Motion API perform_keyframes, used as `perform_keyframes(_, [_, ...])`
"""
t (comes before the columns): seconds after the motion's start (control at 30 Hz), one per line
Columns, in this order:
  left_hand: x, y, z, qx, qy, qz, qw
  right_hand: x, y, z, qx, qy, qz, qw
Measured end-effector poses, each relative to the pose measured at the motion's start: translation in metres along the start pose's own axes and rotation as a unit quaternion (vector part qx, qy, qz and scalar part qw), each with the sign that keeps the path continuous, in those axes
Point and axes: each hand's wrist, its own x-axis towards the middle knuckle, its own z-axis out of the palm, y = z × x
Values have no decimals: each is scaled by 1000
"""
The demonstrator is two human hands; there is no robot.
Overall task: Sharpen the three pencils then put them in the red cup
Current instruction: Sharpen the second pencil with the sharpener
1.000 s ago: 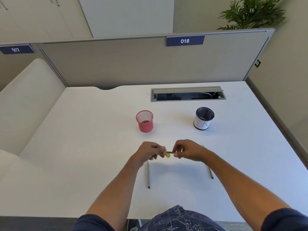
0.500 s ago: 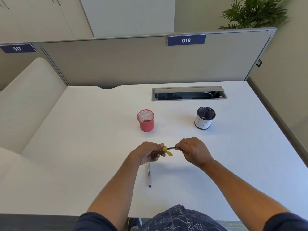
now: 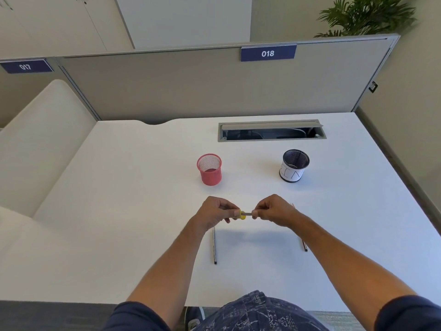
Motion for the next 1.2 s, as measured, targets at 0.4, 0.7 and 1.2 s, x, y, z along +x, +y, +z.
perform_keyframes(0.4, [11,-3,2,62,-3,35,997,3,11,-12,147,-178,147,962])
perform_keyframes(0.7, [6,-6,-4,-11,30,-23,999,6,2,-5,-54,-14,-13,998])
perform_keyframes(1.2, [9,-3,0,-203,11,-122,972,5,17,5,-308,281,-375,828])
